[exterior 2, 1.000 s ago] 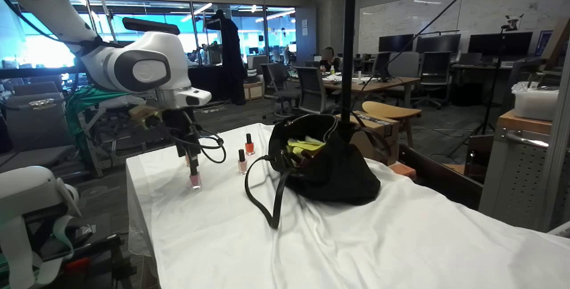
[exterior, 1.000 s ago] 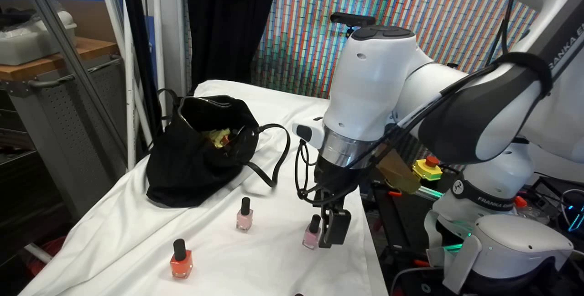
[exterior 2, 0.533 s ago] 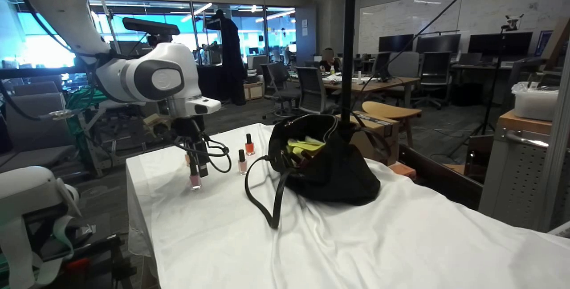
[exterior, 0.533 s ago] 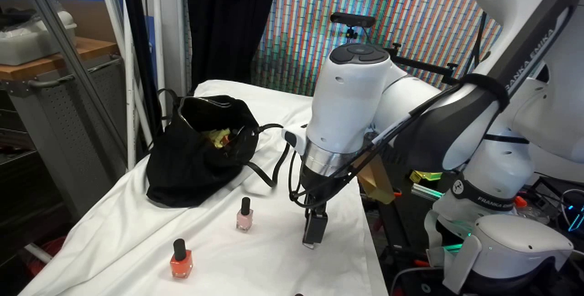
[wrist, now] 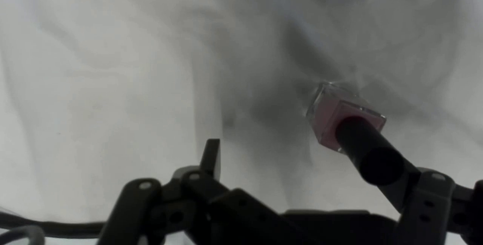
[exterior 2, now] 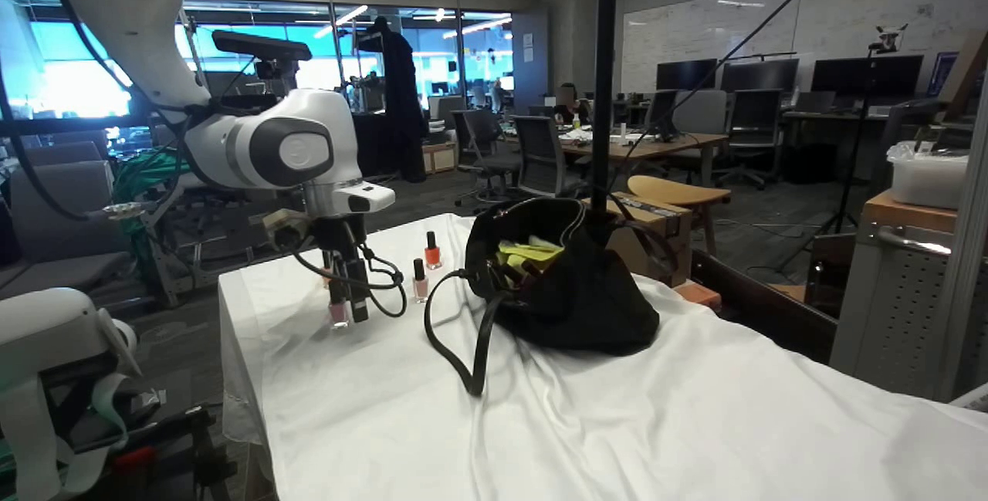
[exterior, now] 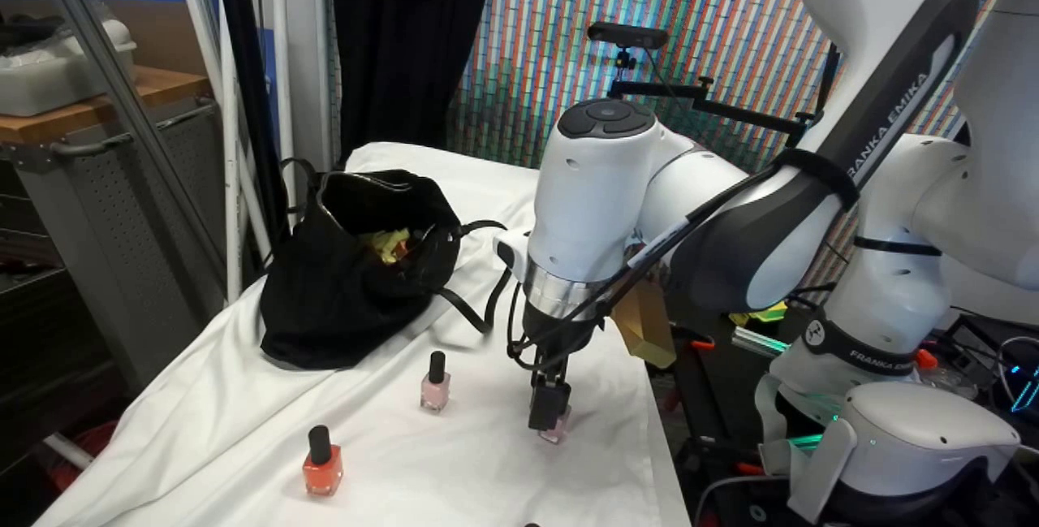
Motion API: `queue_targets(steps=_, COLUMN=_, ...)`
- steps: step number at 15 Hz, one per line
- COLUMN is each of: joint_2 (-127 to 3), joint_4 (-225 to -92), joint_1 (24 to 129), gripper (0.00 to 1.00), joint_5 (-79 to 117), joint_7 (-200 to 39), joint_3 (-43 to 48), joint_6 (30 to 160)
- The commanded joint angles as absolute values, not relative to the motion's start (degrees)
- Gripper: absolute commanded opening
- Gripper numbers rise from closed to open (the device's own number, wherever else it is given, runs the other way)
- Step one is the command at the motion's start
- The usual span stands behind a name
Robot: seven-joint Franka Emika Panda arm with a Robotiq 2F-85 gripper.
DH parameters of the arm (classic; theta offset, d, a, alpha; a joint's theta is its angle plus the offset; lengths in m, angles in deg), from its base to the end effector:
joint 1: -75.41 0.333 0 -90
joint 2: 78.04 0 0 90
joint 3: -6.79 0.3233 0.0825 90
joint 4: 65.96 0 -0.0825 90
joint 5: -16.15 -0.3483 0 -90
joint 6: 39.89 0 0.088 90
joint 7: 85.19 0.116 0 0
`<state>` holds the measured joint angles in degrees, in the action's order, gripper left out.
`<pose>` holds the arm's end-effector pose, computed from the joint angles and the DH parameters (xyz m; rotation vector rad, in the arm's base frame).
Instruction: Pick up the nail polish and put them in the bag
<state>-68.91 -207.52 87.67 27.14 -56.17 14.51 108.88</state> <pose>0.4302 0.1604 0.2575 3.0604 0.0100 0.0057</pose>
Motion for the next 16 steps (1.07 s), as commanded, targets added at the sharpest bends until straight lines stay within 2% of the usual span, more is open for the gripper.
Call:
queue_targets(steps=1, joint_2=-68.1, joint_4=-206.6, joint_1=88.8, gripper=1.0, joint_5=27.3, joint_7=-55.1, joint_3=13.9, joint_6=109.0)
queue_targets(steps=16, joint_2=-66.9, joint_4=-207.4, joint_1=89.6, gripper=1.0, joint_5=26.8, joint_7=-55.4, joint_3=14.0, joint_6=110.0)
